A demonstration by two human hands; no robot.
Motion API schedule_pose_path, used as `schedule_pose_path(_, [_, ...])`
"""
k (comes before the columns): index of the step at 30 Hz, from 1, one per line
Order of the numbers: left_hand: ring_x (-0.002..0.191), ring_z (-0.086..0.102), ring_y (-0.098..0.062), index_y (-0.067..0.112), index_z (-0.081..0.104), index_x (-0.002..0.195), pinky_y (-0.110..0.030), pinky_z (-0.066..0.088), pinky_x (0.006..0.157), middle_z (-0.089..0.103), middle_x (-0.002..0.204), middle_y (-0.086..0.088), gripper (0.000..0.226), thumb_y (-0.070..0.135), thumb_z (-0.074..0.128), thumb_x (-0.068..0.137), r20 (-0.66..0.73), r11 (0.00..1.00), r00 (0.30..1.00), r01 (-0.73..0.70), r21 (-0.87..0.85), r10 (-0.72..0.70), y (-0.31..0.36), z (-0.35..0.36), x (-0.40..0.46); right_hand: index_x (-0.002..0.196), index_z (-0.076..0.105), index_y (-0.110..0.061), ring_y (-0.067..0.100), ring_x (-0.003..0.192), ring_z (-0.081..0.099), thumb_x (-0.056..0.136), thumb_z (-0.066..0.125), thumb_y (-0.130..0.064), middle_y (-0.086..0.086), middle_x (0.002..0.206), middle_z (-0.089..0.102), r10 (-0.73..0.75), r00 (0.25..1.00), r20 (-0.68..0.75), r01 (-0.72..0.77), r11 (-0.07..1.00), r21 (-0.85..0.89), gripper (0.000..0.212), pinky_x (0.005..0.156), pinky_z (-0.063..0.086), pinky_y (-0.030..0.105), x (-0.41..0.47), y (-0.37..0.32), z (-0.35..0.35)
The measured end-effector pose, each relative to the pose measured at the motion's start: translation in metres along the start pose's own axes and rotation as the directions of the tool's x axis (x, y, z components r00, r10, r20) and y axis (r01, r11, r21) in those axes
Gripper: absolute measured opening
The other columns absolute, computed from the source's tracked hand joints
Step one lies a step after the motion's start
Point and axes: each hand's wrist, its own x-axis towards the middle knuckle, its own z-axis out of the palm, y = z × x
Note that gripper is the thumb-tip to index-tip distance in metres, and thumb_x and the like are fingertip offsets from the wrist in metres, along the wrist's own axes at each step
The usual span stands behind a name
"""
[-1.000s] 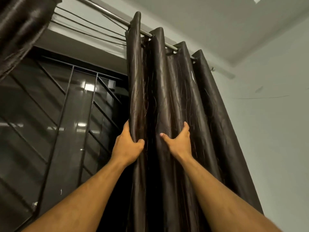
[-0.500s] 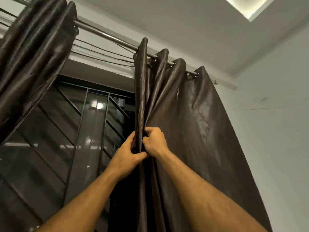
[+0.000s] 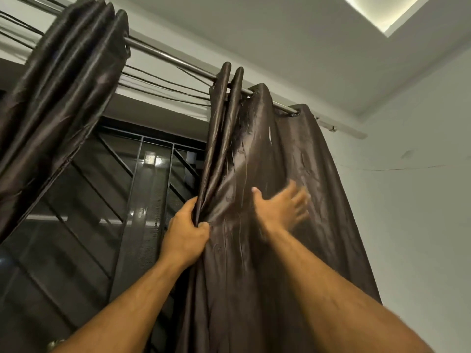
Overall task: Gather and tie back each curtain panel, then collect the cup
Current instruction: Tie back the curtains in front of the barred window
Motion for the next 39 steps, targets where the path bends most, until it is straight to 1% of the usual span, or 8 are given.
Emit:
schedule_pose_path(4, [0.093,0.070,-0.001,0.029,0.056,0.139,-0.024,0.058,0.080,0.072,0.109,0.014,0.063,-0.004,0.059,0.085,0.023,1.000,0.999,-0.026,-0.006,0.026,0.009,0.012,0.005,0.161,-0.012,-0.005,0.046,0.151,0.026,0.070,0.089,-0.055,0.028,0.165,0.018,0.428,0.812,0.397,-0.530,0.826,0.194,0.144,0.122,0.027,0.057,0.033,0.037,-0.005])
schedule_pose_path(8, [0.105,0.068,-0.009,0.025,0.054,0.143,-0.034,0.059,0.091,0.070,0.118,0.009,0.065,-0.005,0.060,0.086,0.027,1.000,1.000,-0.014,-0.006,0.015,0.013,0.013,0.007,0.151,0.039,0.001,0.032,0.110,0.065,0.091,0.073,-0.008,0.018,0.124,0.063,0.199,0.875,0.442,-0.326,0.916,0.233,0.070,0.096,0.056,0.041,0.030,0.037,0.003])
schedule_pose_path(12, [0.113,0.066,-0.012,0.025,0.050,0.146,-0.040,0.056,0.101,0.068,0.123,0.008,0.066,-0.005,0.057,0.088,-0.020,1.000,0.999,0.030,-0.006,-0.030,0.008,0.002,0.008,0.150,0.049,-0.009,0.031,0.123,0.062,0.093,0.054,0.004,0.014,0.130,0.066,-0.045,0.911,0.410,-0.067,0.965,0.254,0.058,0.109,0.048,0.037,0.009,0.005,0.008])
schedule_pose_path(18, [0.078,0.070,-0.002,0.040,0.054,0.119,-0.017,0.052,0.065,0.073,0.084,0.015,0.042,0.021,0.066,0.083,-0.103,0.996,0.992,0.059,-0.065,-0.065,0.007,-0.012,0.004,0.120,0.074,-0.012,0.025,0.110,0.071,0.085,0.060,0.002,0.007,0.112,0.077,-0.389,0.821,0.418,0.215,0.889,0.405,0.040,0.099,0.056,0.040,-0.048,-0.066,0.028])
schedule_pose_path(24, [0.085,0.064,0.000,0.028,0.061,0.114,-0.012,0.047,0.067,0.068,0.091,0.014,0.038,0.003,0.069,0.086,-0.172,1.000,0.985,0.009,-0.014,-0.011,0.002,-0.025,0.000,0.097,0.072,-0.007,0.011,0.071,0.071,0.088,0.069,0.008,0.007,0.082,0.076,-0.482,0.623,0.616,-0.088,0.739,0.668,0.018,0.069,0.060,0.021,-0.053,-0.084,0.022])
schedule_pose_path(29, [0.091,0.069,-0.002,0.022,0.066,0.118,-0.011,0.050,0.073,0.073,0.101,0.010,0.038,-0.004,0.056,0.092,-0.106,1.000,0.994,0.010,0.010,-0.009,0.002,-0.013,0.000,0.123,0.064,-0.018,0.028,0.123,0.056,0.086,0.077,-0.042,0.010,0.130,0.063,-0.079,0.976,0.203,0.014,0.954,0.300,0.046,0.110,0.045,0.050,-0.015,-0.030,0.020])
schedule_pose_path(33, [0.093,0.067,0.003,0.022,0.059,0.132,-0.006,0.049,0.075,0.069,0.111,0.013,0.046,-0.002,0.055,0.093,-0.071,0.999,0.997,0.002,0.042,0.001,0.000,-0.005,-0.003,0.162,0.004,-0.009,0.041,0.149,0.033,0.078,0.085,-0.049,0.021,0.165,0.023,0.270,0.882,0.386,-0.378,0.895,0.238,0.123,0.121,0.032,0.055,0.014,0.007,0.017])
schedule_pose_path(39, [0.097,0.063,0.008,0.029,0.055,0.138,-0.014,0.049,0.092,0.066,0.109,0.021,0.058,-0.005,0.052,0.091,-0.078,0.999,0.996,0.051,0.018,-0.049,-0.009,-0.001,-0.002,0.129,0.066,-0.019,0.031,0.109,0.068,0.090,0.058,0.001,0.009,0.118,0.072,-0.201,0.871,0.449,0.088,0.962,0.259,0.044,0.096,0.057,0.043,-0.014,-0.022,0.022])
